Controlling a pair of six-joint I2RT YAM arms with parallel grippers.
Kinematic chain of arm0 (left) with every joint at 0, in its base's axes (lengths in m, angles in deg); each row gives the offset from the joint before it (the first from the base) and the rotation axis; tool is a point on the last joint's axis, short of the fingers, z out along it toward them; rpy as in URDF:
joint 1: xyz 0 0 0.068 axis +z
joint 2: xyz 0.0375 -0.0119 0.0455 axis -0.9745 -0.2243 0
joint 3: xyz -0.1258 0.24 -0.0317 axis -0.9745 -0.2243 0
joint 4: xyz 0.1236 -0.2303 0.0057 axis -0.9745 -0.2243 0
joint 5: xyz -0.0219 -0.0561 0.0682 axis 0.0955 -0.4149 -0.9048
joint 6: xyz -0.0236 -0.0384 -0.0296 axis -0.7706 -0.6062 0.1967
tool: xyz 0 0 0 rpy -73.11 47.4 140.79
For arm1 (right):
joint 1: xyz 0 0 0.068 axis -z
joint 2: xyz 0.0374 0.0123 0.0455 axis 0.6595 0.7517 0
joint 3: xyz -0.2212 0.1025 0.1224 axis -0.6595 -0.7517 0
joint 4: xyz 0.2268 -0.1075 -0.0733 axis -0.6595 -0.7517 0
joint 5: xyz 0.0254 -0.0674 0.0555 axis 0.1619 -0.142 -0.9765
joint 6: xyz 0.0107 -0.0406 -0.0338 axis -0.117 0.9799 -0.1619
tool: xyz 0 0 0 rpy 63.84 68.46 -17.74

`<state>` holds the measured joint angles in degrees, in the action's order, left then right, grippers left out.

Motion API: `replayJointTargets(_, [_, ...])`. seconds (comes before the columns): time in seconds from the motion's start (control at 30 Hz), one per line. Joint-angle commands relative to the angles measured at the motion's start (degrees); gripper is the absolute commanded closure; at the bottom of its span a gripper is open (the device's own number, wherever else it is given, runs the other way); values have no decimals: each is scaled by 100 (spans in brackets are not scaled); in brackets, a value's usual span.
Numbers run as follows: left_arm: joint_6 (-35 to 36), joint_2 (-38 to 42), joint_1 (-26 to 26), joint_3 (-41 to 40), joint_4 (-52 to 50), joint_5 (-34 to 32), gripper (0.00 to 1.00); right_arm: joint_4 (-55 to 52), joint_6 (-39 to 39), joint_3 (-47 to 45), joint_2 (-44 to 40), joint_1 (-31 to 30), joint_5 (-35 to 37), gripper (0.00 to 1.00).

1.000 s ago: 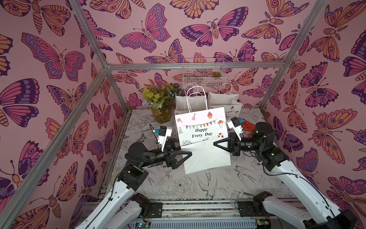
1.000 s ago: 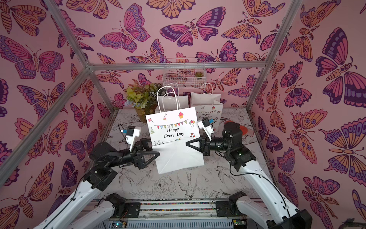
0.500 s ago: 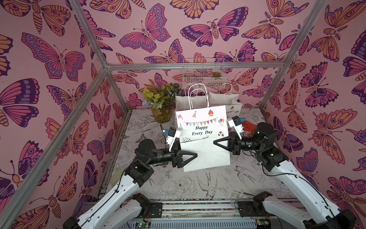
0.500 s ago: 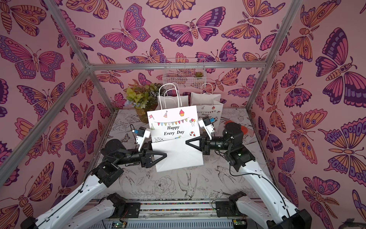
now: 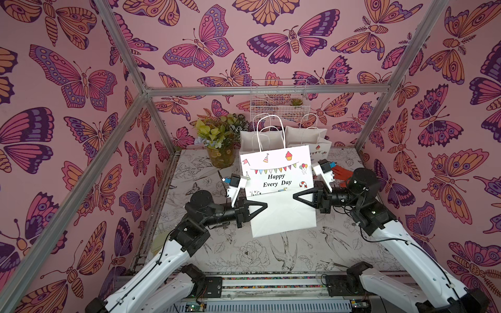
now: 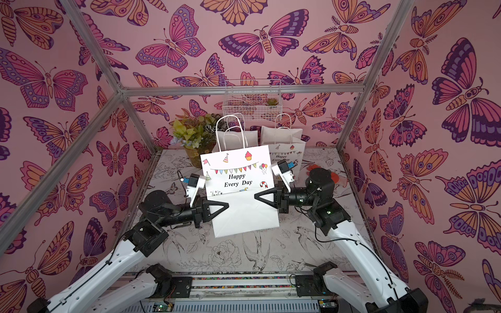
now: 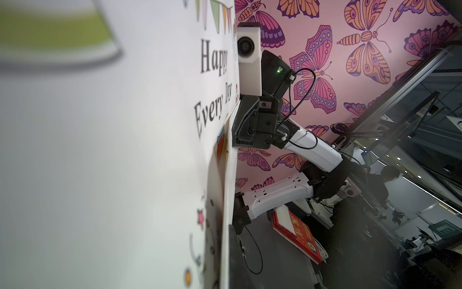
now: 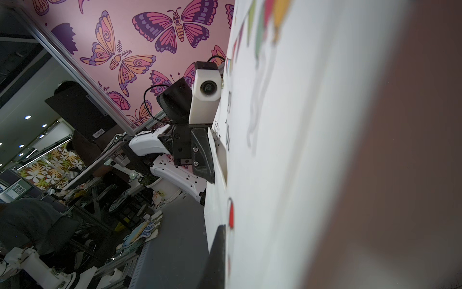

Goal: Put away the paper bag
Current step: Press the paper bag.

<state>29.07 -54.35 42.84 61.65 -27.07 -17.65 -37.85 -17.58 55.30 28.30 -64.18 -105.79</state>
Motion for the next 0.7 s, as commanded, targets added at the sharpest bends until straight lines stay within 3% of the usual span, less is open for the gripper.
replayJointTargets(0.0, [217,67,-17,161,-357,-194,100,118,-36,60,-55,-2,-128,79])
replayJointTargets(0.17, [224,164,-20,268,-571,-608,100,497,-293,-15,-233,-13,-365,47])
replayJointTargets(0.37, [109,449,-20,283,-485,-996,100,-109,132,63,-192,-13,-666,36])
replayJointTargets(0.43, [113,500,-17,266,-475,-1020,100,-137,139,73,-148,-22,-692,42])
replayJointTargets(0.53, [68,455,-20,273,-425,-910,100,-171,157,90,-93,-70,-675,60])
replayJointTargets(0.67, [-154,328,-26,237,-1,-696,100,-367,284,166,12,-168,-607,93])
